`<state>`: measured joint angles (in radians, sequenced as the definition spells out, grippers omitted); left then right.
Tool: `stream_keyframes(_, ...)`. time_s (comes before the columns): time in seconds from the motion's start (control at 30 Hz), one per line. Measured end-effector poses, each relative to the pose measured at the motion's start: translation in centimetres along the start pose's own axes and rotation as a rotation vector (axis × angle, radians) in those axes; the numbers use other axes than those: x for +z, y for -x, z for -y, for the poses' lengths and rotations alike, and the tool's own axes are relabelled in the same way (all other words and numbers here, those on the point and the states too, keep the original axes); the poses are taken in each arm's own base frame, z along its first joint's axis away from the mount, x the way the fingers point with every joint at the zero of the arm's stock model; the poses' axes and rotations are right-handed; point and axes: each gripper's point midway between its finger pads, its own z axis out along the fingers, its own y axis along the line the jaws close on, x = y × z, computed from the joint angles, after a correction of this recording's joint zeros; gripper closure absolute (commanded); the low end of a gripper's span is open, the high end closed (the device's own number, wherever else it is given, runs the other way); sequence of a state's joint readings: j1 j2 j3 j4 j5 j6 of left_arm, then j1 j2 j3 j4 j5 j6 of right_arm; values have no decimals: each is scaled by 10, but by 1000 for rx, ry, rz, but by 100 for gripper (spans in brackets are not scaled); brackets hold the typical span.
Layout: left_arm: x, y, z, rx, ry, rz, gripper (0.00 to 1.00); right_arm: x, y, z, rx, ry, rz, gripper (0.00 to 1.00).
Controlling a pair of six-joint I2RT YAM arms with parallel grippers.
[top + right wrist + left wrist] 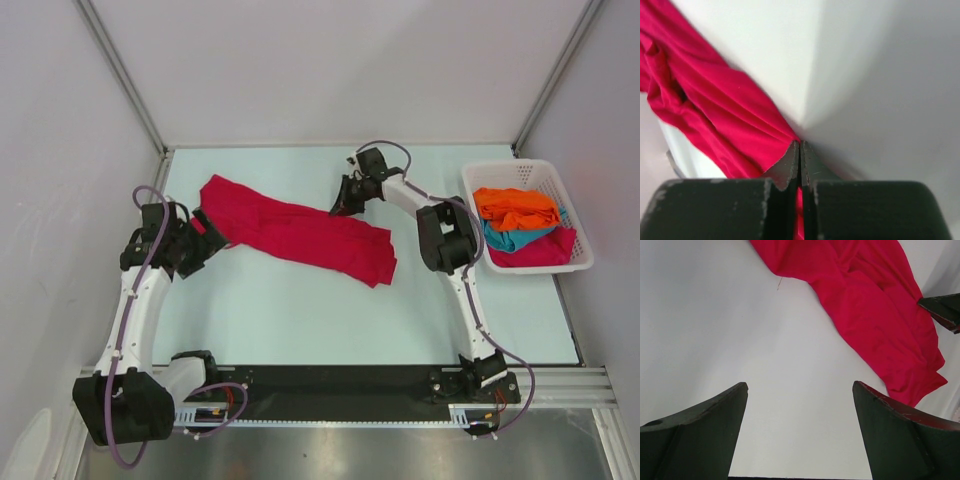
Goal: Fold and stack the t-shirts
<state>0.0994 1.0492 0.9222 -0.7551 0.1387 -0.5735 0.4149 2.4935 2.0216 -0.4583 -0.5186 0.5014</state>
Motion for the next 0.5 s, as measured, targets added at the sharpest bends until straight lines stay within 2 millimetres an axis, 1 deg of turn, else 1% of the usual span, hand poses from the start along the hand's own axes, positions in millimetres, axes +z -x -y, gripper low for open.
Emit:
stream_keyframes(0.2, 0, 2, 2, 3, -10, 6, 8, -27, 36, 44, 92, -150, 114, 100)
stream_keyframes(0.23, 0, 2, 1, 5, -11, 6, 8, -34, 43, 54, 112, -189, 145, 100)
stream_keyframes(0.3, 0, 2, 2, 4, -15, 5, 9, -45, 53, 71, 143, -249, 193, 100)
stream_keyframes(0.37, 1, 0, 1, 0, -17, -2, 9, -59, 57, 87, 176, -305, 233, 100)
stream_keyframes(0.5, 2, -1, 0, -3, -21, -8, 8, -83, 54, 112, 233, -395, 291, 100)
